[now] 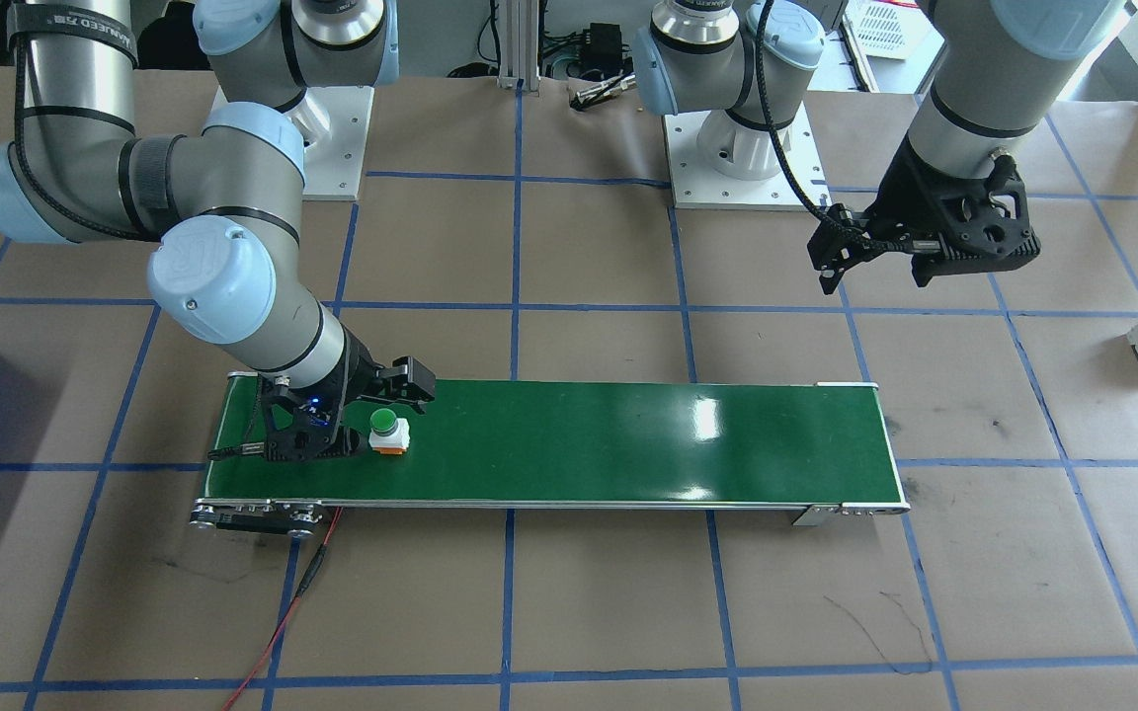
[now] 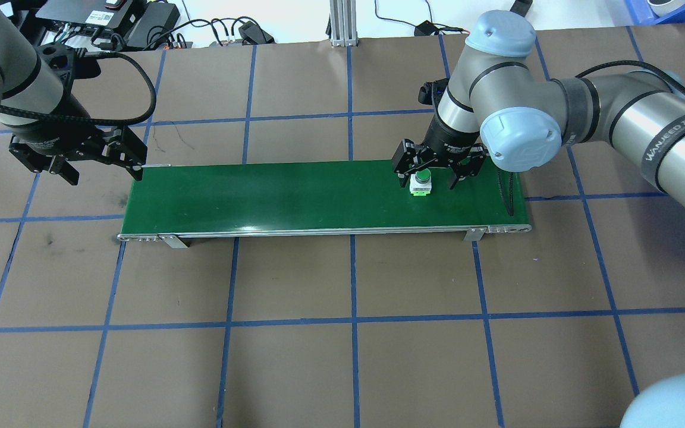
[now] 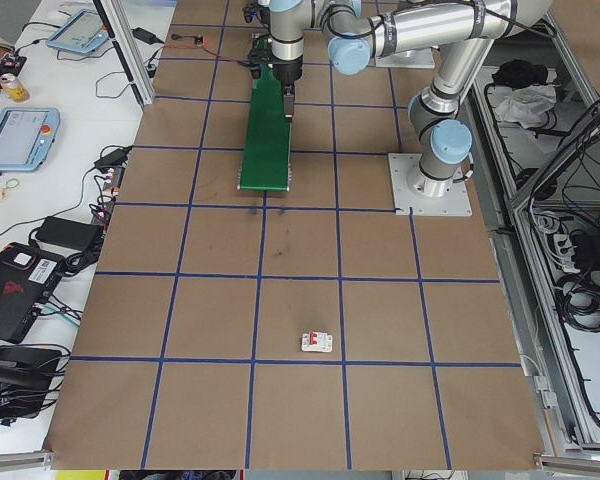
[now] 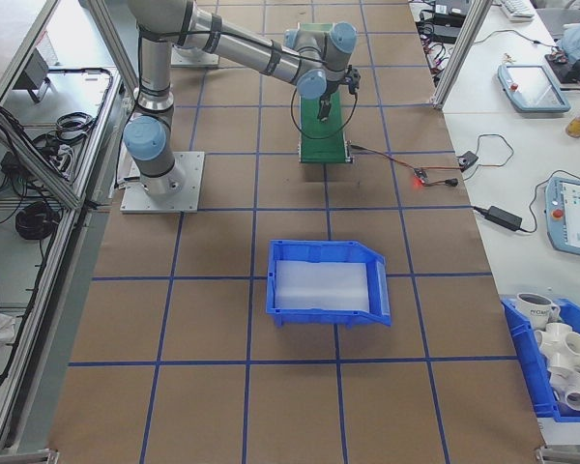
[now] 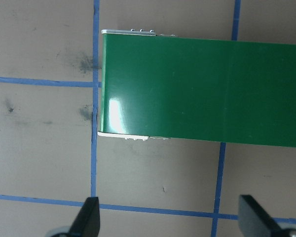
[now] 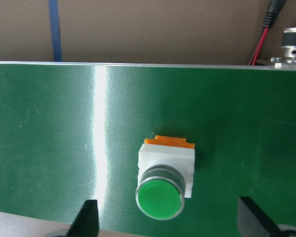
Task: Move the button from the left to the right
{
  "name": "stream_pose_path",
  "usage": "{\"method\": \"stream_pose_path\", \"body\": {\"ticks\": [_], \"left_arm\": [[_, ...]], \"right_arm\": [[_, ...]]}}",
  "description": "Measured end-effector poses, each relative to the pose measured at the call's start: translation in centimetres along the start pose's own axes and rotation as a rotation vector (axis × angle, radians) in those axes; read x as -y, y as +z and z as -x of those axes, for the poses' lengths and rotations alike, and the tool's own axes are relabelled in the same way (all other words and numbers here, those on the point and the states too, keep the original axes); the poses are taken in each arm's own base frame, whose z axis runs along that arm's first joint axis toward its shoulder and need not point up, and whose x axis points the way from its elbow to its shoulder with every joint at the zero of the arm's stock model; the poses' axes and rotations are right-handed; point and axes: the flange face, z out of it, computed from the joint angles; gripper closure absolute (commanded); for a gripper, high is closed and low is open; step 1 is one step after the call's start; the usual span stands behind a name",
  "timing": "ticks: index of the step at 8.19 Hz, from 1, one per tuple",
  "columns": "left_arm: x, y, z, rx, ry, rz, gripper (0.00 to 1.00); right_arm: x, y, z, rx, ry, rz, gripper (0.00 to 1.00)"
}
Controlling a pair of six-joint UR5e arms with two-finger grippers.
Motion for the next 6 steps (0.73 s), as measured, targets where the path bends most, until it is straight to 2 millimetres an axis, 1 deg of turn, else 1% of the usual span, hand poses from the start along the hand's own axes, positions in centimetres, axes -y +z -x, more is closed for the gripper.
{"method": "stream_pose_path", "body": {"ticks": [1,2,3,4,5,6], "left_arm": [[0.0,0.0,0.0,0.000,0.000,0.000,0.00],[0.0,0.0,0.0,0.001,0.000,0.000,0.00],[0.0,0.0,0.0,0.001,-0.001,-0.001,0.00],[0.0,0.0,0.0,0.001,-0.001,-0.001,0.00],[0.0,-0.1,0.0,0.001,-0.002,-0.001,0.00],[0.0,-0.1,0.0,0.001,-0.002,-0.001,0.00]], "right_arm": [[0.2,0.4,-0.3,-0.018,0.026,0.008,0.43],[0.4,0.7,-0.9,-0.070,0.042,0.010,0.65],[0.5,0.8,-1.5,-0.115,0.054,0.011,0.81],[0.6,0.8,-1.9,-0.140,0.070,0.010,0.92],[0.8,0.8,-2.3,-0.147,0.084,0.008,1.00],[1.3,0.6,-3.1,-0.147,0.094,0.000,1.00]]}}
